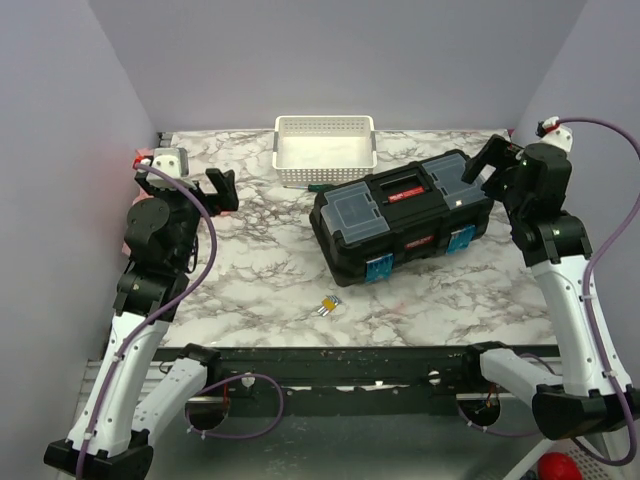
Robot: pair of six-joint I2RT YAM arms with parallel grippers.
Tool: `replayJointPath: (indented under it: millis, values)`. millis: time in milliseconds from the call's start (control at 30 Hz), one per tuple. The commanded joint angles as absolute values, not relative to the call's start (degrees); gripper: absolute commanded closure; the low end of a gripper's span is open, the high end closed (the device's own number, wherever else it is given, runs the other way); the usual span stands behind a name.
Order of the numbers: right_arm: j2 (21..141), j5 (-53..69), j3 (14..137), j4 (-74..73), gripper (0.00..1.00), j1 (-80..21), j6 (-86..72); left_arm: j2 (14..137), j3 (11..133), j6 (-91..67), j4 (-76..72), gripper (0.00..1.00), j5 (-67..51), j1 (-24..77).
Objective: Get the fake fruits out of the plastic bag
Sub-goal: Move the plastic bag to the center of the board.
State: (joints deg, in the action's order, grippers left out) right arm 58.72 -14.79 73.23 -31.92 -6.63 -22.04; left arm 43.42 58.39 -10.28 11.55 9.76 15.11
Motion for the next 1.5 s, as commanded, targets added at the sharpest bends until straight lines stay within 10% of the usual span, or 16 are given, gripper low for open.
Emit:
replayJointPath:
  millis: [0, 533, 1467]
  values:
    - [61.0, -19.1, 74.7, -39.4, 0.0, -6.4, -24.3, 43.5, 57.0, -10.1, 10.7, 0.01, 7.3, 14.9]
    - [67.4, -15.5, 76.9, -43.9, 0.0, -6.4, -23.2, 48.8, 60.0, -17.8, 16.4, 0.01, 10.9, 7.6]
    - [57.0, 4.4, 73.4, -36.4, 0.0, -6.4, -17.0, 94.2, 84.3, -34.1, 30.8, 0.06, 9.7, -15.9]
